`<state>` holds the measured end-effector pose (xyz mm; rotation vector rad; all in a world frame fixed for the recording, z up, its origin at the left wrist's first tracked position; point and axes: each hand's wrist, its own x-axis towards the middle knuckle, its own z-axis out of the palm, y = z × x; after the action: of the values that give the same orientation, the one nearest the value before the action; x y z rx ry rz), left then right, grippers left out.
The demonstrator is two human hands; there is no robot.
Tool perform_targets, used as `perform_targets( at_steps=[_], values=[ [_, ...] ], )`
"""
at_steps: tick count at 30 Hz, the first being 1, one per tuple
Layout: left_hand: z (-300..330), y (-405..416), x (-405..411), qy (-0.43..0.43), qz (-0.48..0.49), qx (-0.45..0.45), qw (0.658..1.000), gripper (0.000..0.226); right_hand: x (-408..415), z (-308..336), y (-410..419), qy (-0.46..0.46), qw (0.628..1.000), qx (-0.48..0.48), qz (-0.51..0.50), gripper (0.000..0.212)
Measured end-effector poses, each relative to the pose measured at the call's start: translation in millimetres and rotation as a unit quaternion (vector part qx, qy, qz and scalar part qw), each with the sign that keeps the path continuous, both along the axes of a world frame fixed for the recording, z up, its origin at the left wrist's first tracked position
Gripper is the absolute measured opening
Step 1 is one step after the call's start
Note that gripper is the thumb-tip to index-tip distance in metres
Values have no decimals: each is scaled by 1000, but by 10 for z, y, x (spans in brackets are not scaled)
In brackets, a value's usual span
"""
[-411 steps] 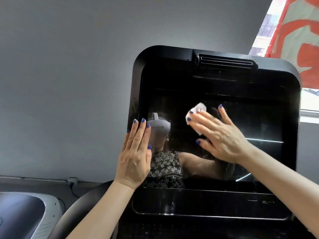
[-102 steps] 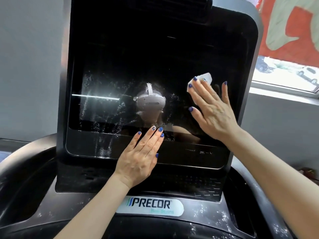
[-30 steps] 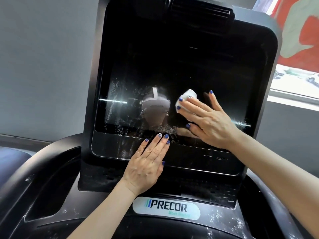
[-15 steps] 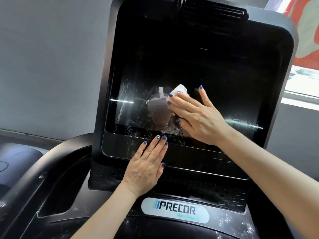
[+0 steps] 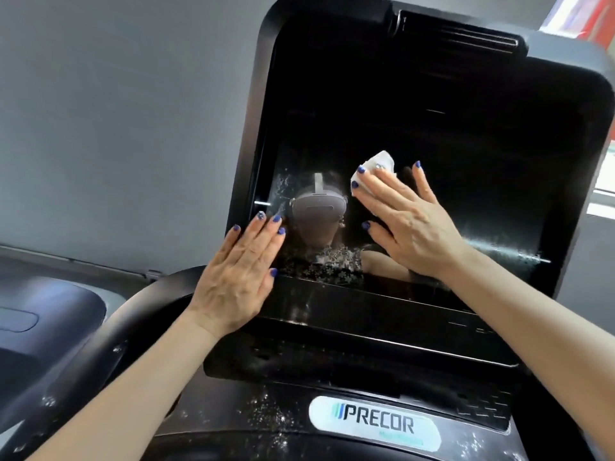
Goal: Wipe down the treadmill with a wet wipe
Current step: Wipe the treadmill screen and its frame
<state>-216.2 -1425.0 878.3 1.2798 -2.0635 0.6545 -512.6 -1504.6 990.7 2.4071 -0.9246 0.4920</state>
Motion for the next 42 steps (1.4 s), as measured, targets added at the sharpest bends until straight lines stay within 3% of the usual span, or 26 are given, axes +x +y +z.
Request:
perform_targets(
  at_steps=[6, 17, 26, 30, 35, 42],
  values=[
    [-127, -132, 245, 81, -8, 20, 997, 60, -244, 221, -107, 108, 994, 0, 29, 55],
    [-226, -182, 290, 114, -56, 33, 991, 60, 1167, 173, -203, 128, 989, 11, 67, 56],
    [-287, -138, 291, 144, -75, 35, 986, 57, 293, 339, -62, 138, 990, 31, 3, 58],
    [-305, -135, 299, 148, -80, 44, 985, 58, 601, 267, -38, 114, 993, 33, 5, 65],
    [-312, -140, 296, 145, -73, 43, 986, 58, 1245, 83, -29, 109, 993, 22, 41, 55],
    [-352, -140, 324, 152, -92, 45, 983, 55, 579, 56, 92, 123, 992, 13, 4, 54]
  ],
)
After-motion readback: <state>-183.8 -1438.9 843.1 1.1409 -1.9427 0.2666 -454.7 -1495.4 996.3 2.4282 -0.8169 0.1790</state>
